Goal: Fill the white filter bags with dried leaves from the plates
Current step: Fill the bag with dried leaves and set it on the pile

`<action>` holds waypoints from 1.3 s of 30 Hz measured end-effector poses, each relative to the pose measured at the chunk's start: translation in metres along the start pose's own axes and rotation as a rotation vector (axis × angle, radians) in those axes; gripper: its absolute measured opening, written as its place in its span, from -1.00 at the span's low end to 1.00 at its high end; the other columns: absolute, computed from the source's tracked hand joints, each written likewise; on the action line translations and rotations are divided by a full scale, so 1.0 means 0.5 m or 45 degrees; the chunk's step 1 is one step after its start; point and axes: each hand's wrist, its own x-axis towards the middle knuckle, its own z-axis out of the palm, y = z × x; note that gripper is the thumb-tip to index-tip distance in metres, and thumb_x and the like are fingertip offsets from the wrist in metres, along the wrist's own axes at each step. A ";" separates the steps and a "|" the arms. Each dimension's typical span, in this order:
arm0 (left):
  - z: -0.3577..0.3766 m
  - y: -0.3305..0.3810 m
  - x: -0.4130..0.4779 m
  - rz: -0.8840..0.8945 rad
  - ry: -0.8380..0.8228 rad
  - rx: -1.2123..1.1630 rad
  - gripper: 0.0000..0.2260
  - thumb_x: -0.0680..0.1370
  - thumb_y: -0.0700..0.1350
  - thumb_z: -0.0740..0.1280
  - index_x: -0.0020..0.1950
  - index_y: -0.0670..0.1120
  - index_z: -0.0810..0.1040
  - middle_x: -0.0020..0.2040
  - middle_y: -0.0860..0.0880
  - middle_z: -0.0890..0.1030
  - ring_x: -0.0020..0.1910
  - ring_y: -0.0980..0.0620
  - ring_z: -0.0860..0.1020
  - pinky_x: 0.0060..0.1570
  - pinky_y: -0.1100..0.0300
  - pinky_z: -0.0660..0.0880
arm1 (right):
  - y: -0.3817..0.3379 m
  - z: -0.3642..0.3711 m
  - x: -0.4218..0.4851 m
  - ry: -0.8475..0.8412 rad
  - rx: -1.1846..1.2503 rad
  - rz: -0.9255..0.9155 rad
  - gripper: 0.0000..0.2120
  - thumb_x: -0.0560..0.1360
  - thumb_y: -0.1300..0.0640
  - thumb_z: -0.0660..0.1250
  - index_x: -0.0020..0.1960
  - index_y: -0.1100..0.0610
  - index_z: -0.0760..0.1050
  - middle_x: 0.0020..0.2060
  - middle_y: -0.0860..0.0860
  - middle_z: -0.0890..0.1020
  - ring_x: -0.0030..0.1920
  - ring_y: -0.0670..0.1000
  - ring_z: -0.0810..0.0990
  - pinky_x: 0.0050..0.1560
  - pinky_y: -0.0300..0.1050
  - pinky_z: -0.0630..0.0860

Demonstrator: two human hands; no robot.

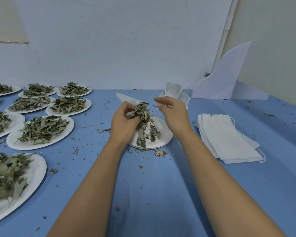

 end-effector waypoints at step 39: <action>0.034 0.005 0.002 -0.089 0.263 0.191 -0.93 0.49 -0.22 0.23 -0.15 -0.08 0.48 -0.28 0.11 0.49 -0.38 0.29 0.45 -0.38 0.45 0.34 | 0.007 0.069 -0.027 0.024 0.067 0.052 -0.87 0.56 0.24 0.23 -0.10 0.05 0.48 -0.22 -0.14 0.54 -0.07 -0.03 0.55 0.09 0.12 0.54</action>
